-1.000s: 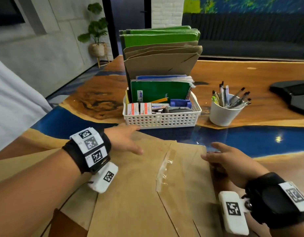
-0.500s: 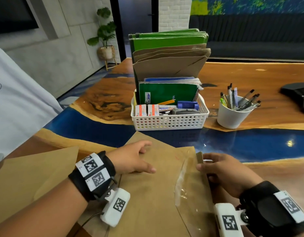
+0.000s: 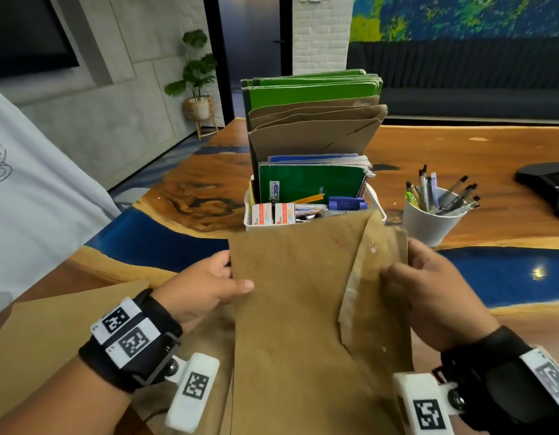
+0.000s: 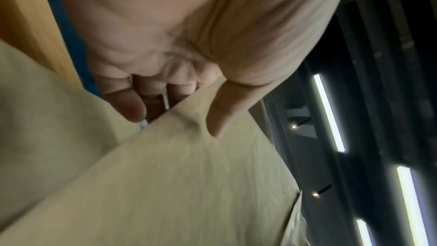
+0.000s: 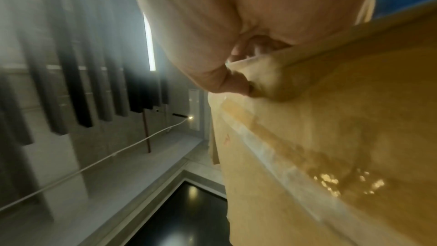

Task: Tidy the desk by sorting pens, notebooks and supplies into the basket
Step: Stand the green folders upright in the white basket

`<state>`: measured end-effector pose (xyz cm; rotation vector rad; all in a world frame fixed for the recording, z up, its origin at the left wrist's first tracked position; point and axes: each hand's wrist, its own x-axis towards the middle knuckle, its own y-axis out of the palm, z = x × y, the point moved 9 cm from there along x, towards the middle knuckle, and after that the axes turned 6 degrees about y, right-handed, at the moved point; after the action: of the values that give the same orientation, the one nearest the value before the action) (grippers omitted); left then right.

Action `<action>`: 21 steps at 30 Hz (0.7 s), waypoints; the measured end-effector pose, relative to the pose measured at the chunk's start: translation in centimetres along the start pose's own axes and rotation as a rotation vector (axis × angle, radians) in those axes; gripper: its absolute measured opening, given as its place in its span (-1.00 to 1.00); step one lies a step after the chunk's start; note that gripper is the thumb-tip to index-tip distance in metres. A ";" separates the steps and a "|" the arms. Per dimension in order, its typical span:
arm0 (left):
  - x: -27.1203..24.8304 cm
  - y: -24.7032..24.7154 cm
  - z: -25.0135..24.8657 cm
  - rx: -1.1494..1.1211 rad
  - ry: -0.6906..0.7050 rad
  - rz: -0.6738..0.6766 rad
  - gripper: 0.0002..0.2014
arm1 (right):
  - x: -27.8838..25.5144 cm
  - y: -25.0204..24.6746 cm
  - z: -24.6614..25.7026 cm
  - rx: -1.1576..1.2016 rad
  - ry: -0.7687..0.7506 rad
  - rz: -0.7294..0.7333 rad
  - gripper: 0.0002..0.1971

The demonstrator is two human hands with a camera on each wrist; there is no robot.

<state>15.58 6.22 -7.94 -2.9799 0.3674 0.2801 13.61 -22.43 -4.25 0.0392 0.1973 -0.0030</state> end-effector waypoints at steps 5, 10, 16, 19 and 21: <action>-1.1 -0.4 -7.5 -0.225 0.343 -0.239 -0.59 | -0.8 1.6 8.4 -0.053 -0.341 0.073 -0.64; -2.0 -1.7 -11.2 -0.094 0.631 -0.383 -0.59 | -0.8 2.4 12.3 -0.159 -0.560 0.038 -0.61; 0.3 -1.3 -5.6 -0.030 0.419 -0.370 -0.62 | 2.4 2.9 7.5 -0.265 -0.423 0.013 -0.55; 1.5 -1.6 -5.3 -0.061 0.372 -0.392 -0.66 | 4.5 3.3 8.1 -0.353 -0.407 0.071 -0.47; 2.3 -2.9 -7.0 -0.111 0.385 -0.437 -0.64 | 6.5 3.6 9.2 -0.540 -0.402 0.086 -0.44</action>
<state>19.66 7.47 -1.24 -3.1051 -0.2797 -0.3304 21.83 -19.16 3.65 -0.4884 -0.2098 0.1274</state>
